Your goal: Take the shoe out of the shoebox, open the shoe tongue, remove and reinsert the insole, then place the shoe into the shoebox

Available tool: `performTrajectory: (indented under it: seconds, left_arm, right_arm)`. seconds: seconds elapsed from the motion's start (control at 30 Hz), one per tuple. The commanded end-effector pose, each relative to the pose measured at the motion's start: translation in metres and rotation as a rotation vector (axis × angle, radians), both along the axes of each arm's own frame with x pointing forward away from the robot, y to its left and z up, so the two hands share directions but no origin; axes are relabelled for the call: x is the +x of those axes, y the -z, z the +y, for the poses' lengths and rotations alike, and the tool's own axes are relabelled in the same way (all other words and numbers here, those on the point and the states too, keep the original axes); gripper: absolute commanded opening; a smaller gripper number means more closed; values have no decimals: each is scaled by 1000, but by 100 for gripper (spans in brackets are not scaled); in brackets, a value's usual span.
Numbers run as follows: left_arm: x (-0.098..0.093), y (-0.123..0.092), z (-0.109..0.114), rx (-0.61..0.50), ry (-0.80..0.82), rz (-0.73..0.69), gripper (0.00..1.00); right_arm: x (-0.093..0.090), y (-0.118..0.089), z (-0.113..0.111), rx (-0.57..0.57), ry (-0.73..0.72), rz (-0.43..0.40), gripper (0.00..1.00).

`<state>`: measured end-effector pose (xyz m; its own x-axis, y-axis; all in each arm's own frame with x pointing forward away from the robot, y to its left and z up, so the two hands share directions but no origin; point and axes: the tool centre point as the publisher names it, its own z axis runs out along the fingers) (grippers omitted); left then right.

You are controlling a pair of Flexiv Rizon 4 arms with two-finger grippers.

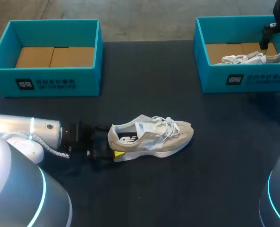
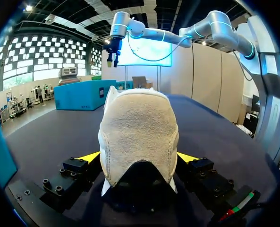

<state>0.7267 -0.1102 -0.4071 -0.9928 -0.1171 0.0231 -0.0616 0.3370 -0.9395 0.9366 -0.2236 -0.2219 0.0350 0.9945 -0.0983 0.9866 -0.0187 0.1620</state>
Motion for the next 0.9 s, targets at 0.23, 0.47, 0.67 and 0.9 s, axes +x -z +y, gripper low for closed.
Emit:
performTrajectory:
  seconds: [0.23,0.47,0.67,0.9]
  left_arm:
    - [1,7,-5,6,-28,-13,100]
    - [3,12,-7,12,-46,-20,100]
    - [4,12,-8,17,-39,-29,100]
    - [5,10,-5,12,-11,-36,0]
  right_arm:
    - [-1,0,0,0,1,-2,100]
    - [-1,0,0,0,1,-2,100]
    - [-1,0,0,0,1,-2,100]
    - [-1,0,0,0,1,-2,100]
